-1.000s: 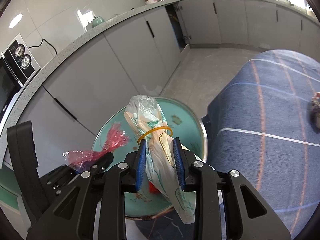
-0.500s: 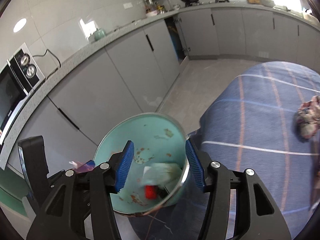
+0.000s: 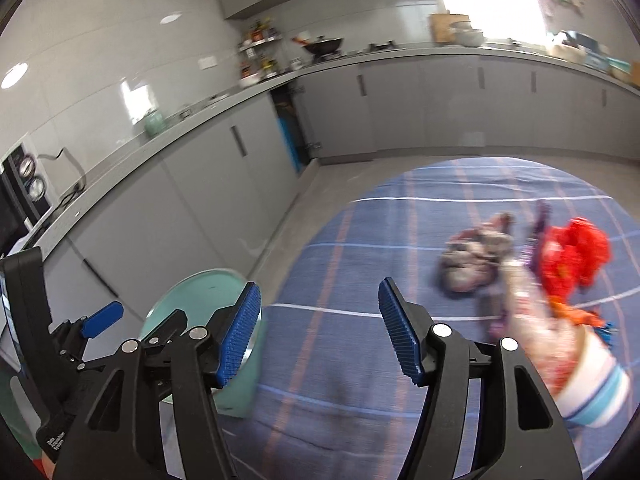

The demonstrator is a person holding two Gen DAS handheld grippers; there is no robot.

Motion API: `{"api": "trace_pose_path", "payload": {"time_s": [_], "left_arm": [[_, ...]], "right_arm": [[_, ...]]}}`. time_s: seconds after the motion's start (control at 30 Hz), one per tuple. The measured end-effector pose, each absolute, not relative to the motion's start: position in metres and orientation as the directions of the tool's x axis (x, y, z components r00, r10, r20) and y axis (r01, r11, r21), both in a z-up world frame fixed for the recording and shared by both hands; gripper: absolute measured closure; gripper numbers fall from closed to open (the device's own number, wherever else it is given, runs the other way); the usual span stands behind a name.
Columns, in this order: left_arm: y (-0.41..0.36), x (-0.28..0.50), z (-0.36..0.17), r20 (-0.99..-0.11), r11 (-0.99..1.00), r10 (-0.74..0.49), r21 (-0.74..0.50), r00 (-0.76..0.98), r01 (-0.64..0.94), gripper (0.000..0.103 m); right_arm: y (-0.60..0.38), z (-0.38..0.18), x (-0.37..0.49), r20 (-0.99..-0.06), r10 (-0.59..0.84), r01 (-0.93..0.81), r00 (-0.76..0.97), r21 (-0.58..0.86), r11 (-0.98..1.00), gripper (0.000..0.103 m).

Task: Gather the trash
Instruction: 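Move both tools back toward the remaining trash on the table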

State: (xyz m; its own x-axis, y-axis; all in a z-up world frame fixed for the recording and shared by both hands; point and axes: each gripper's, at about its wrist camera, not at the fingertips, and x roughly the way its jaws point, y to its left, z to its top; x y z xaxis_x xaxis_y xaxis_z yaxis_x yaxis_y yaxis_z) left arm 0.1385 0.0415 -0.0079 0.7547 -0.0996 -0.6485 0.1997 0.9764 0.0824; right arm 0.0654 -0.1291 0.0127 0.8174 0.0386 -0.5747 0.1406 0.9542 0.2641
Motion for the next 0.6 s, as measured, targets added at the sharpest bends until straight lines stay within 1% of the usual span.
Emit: {"api": "trace_pose_path", "payload": {"time_s": [0.1,0.2,0.27,0.37,0.47,0.5,0.57,0.6], "left_arm": [[0.012,0.129,-0.003,-0.638,0.962,-0.137,0.097,0.758,0.255,0.007],[-0.010,0.122,0.002,-0.634,0.950,-0.173,0.093,0.753,0.297,0.006],[-0.024,0.116,0.005,-0.634,0.944,-0.195,0.086,0.748,0.319,0.005],[-0.043,0.109,0.007,-0.627,0.933,-0.214,0.095,0.749,0.346,0.005],[-0.063,0.101,0.007,-0.628,0.920,-0.225,0.114,0.745,0.374,0.005],[-0.067,0.100,0.006,-0.628,0.919,-0.222,0.121,0.746,0.375,0.005],[-0.077,0.097,0.005,-0.629,0.917,-0.212,0.136,0.747,0.375,0.005],[-0.081,0.097,0.004,-0.633,0.916,-0.209,0.141,0.745,0.377,0.005]], "right_arm": [[-0.153,0.010,0.054,-0.586,-0.006,0.192,0.810,0.255,0.948,0.041],[-0.177,0.009,0.041,-0.589,-0.038,0.234,0.807,0.261,0.937,0.041],[-0.188,0.009,0.033,-0.584,-0.061,0.259,0.809,0.261,0.930,0.033],[-0.207,0.013,0.017,-0.568,-0.121,0.306,0.814,0.243,0.921,0.027],[-0.220,0.016,0.003,-0.552,-0.164,0.335,0.818,0.224,0.915,0.024],[-0.225,0.017,-0.004,-0.544,-0.198,0.357,0.815,0.203,0.912,0.023],[-0.235,0.017,-0.012,-0.538,-0.251,0.395,0.805,0.169,0.903,0.014],[-0.242,0.016,-0.017,-0.535,-0.287,0.424,0.795,0.150,0.893,0.013]]}}
